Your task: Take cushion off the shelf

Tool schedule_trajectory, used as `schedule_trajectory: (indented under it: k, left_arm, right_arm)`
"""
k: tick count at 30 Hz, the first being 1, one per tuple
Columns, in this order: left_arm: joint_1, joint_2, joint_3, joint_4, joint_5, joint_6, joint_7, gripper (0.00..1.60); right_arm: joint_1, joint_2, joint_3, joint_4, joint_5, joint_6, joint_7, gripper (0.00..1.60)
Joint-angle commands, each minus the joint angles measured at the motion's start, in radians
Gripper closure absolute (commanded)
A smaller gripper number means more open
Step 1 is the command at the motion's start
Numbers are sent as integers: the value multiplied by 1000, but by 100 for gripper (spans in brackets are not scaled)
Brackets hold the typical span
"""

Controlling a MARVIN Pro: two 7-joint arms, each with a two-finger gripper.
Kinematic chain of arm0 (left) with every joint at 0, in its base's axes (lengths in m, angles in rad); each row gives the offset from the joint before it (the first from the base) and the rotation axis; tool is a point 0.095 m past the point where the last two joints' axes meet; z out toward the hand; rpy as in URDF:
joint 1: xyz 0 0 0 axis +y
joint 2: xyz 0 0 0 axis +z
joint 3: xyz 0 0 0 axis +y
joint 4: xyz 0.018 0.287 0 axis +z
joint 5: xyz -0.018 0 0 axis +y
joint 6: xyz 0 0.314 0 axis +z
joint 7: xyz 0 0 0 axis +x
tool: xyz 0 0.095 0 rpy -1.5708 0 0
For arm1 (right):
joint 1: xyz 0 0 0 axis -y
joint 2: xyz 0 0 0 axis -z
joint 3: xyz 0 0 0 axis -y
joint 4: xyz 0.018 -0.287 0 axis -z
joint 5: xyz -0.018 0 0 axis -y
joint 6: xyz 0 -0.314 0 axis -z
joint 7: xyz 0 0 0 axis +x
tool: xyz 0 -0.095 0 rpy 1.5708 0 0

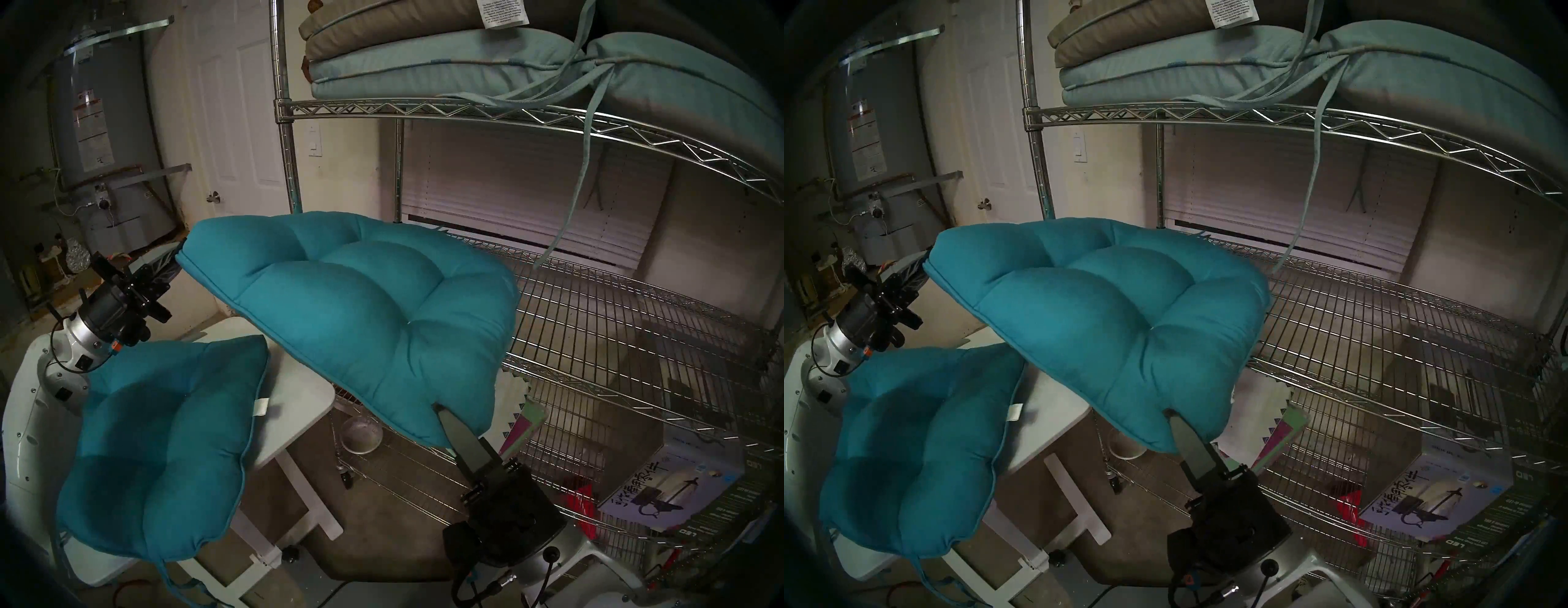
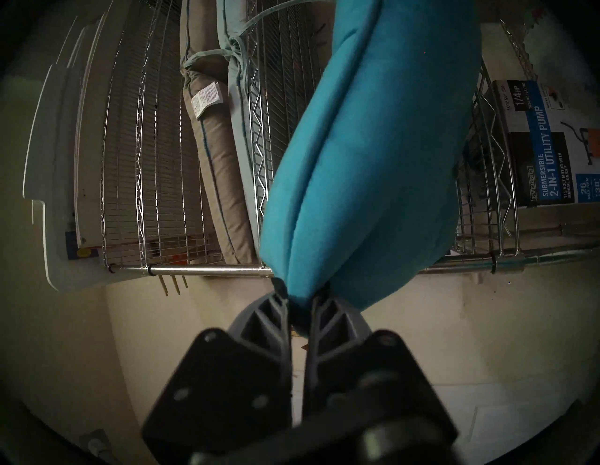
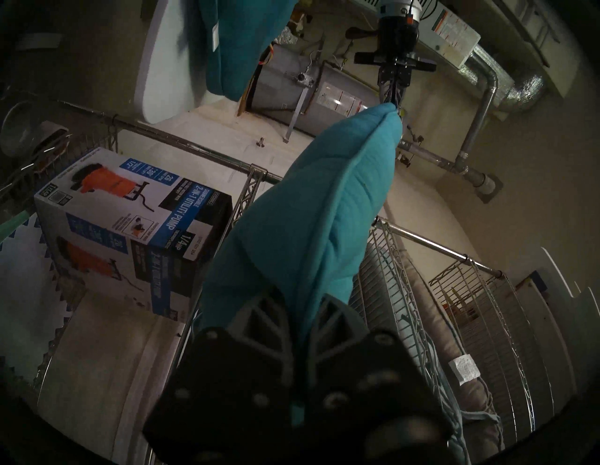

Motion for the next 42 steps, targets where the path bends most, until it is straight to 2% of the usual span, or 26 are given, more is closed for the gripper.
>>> schedule_trajectory:
  k: [1,9,17,21,22,34,42]
  left_arm:
    - [24,6,-117,-15,-56,3,54,160]
    - [113,-35,-188,-78,-60,3,55,160]
    - [157,-120,-222,-203,-33,37,35,160]
    - [175,-141,-247,-233,-33,37,36,160]
    - [205,-164,-275,-265,-33,45,28,160]
    - [279,-214,-386,-299,-50,52,-18,160]
    - [299,-214,-401,-304,-75,58,-37,160]
  right_arm:
    - [36,-1,-1,-21,6,-27,-9,160]
    - [65,-29,-3,-21,26,-59,35,160]
    - [83,52,98,-21,73,-122,85,160]
    - [77,66,119,-21,83,-133,88,160]
    - [72,67,133,-21,99,-138,91,160]
    - [42,86,203,-21,192,-153,72,160]
    - [42,94,216,-21,234,-165,58,160]
